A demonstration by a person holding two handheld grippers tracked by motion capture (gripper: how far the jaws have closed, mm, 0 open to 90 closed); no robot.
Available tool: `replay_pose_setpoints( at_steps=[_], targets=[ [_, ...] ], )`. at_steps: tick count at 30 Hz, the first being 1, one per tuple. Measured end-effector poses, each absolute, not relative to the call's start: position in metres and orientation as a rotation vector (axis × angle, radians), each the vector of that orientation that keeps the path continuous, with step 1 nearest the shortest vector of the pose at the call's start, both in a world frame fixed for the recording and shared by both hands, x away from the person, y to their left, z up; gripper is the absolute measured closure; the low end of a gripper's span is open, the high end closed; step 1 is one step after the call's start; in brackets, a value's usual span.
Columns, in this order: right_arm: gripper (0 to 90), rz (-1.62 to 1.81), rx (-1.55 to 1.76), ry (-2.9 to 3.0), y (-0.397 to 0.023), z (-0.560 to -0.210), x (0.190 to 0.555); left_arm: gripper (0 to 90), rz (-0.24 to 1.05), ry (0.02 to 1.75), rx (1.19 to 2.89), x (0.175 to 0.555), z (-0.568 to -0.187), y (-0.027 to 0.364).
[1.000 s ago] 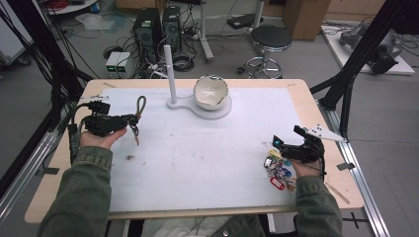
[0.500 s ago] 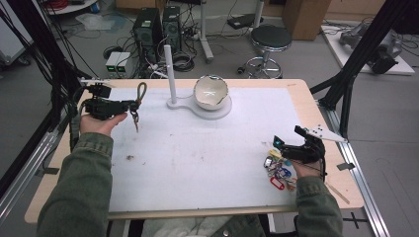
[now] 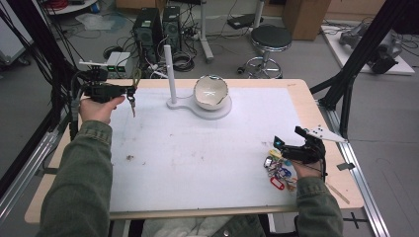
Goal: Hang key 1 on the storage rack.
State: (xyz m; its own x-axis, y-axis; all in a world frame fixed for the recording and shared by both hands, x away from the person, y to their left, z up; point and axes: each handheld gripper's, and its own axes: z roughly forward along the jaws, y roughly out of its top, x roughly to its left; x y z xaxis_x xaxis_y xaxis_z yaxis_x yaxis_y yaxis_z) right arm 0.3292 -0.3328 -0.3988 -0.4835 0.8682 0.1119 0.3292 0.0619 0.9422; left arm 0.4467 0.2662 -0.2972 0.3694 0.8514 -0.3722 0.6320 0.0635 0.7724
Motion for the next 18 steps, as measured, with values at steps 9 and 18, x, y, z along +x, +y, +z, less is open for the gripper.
replay_pose_setpoints(
  at_steps=[9, 18],
  targets=[
    [0.8, 1.433, 1.195, 1.845, -0.334, -0.399, 0.33, 71.3, 0.255, 1.325, 1.645, 0.47, -0.297, 0.25],
    [0.8, 1.434, 1.196, 1.848, -0.334, -0.399, 0.33, 71.3, 0.207, 1.345, 1.653, 0.485, -0.311, 0.238]
  ],
)
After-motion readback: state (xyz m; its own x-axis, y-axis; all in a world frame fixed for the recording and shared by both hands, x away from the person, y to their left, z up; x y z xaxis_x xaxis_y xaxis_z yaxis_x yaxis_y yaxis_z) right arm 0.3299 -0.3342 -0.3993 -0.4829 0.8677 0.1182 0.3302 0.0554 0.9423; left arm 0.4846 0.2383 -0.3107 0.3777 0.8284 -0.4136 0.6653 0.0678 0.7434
